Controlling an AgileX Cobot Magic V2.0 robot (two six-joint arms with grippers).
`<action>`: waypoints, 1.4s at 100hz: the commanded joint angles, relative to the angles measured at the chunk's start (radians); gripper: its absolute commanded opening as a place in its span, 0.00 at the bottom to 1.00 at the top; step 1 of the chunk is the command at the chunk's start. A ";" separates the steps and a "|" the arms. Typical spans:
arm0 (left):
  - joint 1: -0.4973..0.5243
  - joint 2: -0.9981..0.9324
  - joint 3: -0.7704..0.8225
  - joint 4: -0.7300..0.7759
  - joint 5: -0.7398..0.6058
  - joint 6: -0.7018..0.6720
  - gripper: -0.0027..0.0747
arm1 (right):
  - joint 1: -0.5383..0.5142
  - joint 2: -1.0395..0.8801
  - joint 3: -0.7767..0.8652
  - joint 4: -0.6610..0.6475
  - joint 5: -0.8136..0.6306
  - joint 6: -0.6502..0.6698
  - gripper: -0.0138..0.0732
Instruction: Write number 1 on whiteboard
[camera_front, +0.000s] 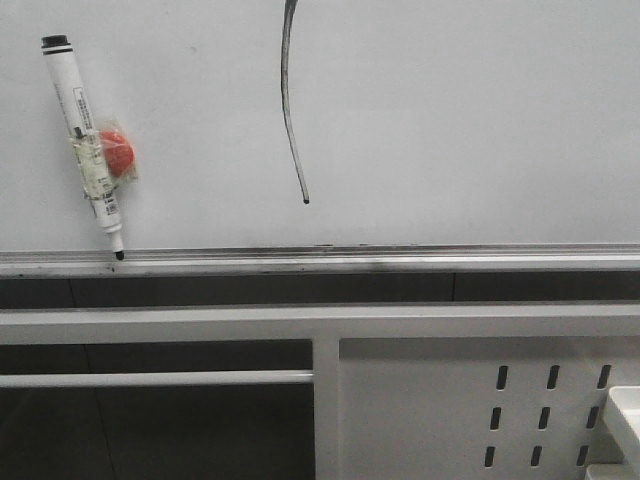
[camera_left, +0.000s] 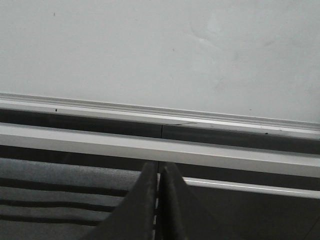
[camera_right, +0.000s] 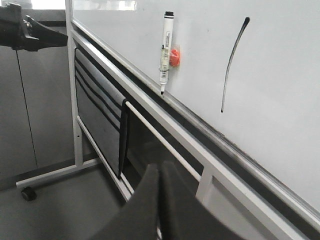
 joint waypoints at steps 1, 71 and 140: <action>0.003 -0.020 0.033 0.008 -0.046 0.000 0.01 | -0.005 0.008 -0.024 -0.015 -0.080 -0.004 0.08; 0.003 -0.020 0.033 -0.018 -0.055 0.093 0.01 | -0.005 0.008 -0.024 -0.015 -0.080 -0.004 0.08; 0.003 -0.020 0.033 -0.018 -0.055 0.093 0.01 | -0.169 -0.130 0.171 0.071 -0.275 -0.004 0.08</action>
